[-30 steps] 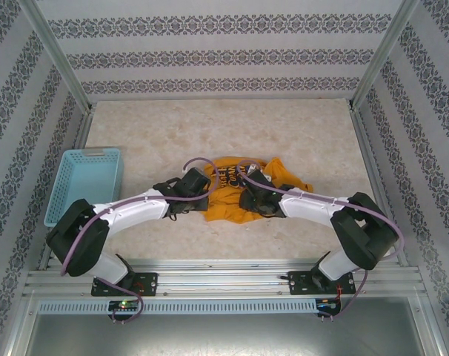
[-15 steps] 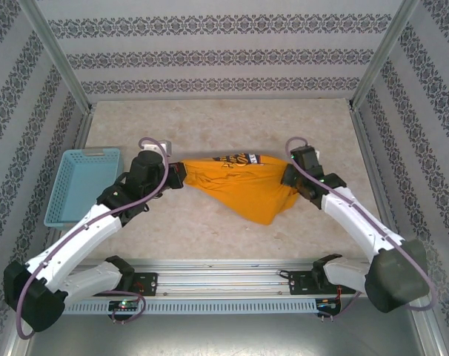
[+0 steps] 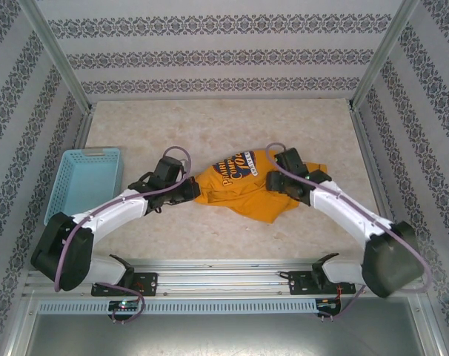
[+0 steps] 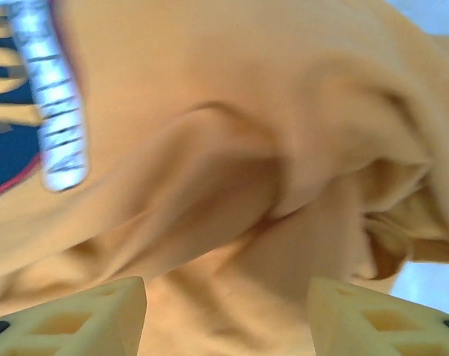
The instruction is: Fold the inside-out t-shirt
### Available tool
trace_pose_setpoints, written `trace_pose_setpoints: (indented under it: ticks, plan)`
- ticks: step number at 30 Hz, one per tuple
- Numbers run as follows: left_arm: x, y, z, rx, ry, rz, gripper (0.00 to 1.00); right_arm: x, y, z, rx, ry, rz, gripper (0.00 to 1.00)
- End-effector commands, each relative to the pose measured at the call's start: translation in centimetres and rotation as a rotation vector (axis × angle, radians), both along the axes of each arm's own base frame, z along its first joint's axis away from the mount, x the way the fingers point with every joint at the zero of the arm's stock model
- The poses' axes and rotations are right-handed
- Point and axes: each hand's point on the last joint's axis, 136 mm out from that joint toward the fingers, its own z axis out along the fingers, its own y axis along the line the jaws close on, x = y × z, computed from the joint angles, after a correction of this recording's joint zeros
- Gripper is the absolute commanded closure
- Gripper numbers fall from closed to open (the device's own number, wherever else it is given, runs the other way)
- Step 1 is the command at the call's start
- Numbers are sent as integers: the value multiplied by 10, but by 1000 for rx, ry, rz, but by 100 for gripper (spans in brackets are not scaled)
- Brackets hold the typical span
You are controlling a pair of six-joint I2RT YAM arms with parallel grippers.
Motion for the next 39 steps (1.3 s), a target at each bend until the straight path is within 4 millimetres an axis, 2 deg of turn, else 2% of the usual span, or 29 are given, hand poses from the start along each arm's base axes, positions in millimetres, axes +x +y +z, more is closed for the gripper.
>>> trace_pose_setpoints:
  ticks: [1,2,5,8,11,14,18,21,24,27,30,36,39]
  plan:
    - [5,-8,22,-107,-47,15,100,-19,41,27,104,-113,93,38]
    - [4,-8,23,-109,-50,10,100,-25,63,30,158,-123,147,38]
    - [5,-10,33,-135,-76,8,100,-37,111,25,238,-98,256,38]
    - [7,-12,43,-162,-94,15,100,-43,156,9,282,-50,360,46]
    - [6,-17,50,-182,-74,-2,100,-37,178,-13,281,-20,385,50]
    - [2,-16,57,-208,-86,5,100,-26,186,-31,244,-7,385,52]
    - [-2,-12,65,-191,-100,4,100,-1,186,-42,148,-31,357,53]
    - [-4,-10,69,-196,-107,5,100,21,181,-37,113,-65,317,56]
    - [-5,-9,69,-202,-106,16,100,39,174,-29,88,-86,281,68]
    - [-5,-16,67,-231,-87,0,100,47,174,-26,85,-85,279,71]
    - [-4,-20,66,-251,-77,-9,100,47,182,-24,118,-84,307,65]
    - [-3,-24,81,-291,-111,-22,100,48,190,-50,127,-27,304,48]
    - [-2,-23,87,-292,-128,-28,100,53,196,-56,150,-21,310,46]
